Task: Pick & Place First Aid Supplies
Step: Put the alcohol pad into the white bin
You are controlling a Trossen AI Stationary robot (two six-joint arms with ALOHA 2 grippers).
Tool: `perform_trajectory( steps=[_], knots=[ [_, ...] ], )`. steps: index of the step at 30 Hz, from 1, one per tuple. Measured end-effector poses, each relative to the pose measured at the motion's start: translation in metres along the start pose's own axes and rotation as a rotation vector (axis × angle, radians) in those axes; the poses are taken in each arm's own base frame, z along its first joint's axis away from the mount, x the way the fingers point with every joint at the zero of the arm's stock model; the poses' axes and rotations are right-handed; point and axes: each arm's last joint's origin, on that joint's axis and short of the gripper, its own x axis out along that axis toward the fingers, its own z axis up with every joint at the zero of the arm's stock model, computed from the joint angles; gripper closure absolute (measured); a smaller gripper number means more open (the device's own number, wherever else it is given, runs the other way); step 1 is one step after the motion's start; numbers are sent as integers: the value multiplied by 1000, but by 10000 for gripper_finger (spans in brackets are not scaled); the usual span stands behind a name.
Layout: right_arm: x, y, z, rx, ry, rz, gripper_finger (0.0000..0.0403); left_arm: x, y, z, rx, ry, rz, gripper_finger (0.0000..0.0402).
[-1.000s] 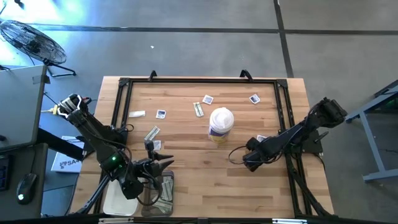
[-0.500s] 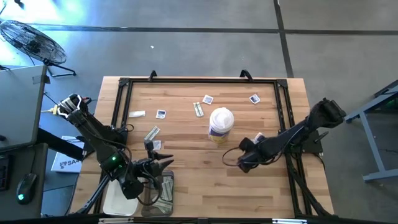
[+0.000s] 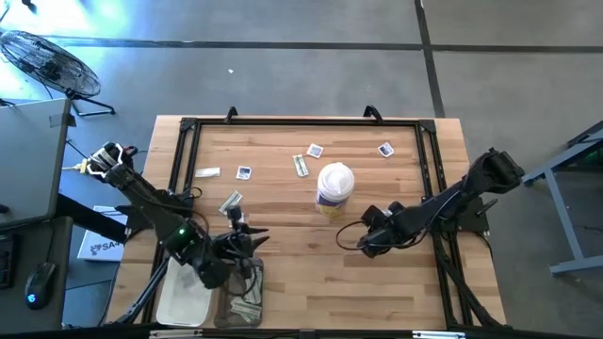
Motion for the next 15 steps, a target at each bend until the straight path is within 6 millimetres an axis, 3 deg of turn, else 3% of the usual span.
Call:
perform_trajectory(
  steps=[7,15],
  knots=[
    [26,-15,-2,103,-20,4,314,12,8,1,-40,37,-13,324],
    [37,-20,2,68,-52,36,317,14,9,1,-50,46,-24,324]
  ],
)
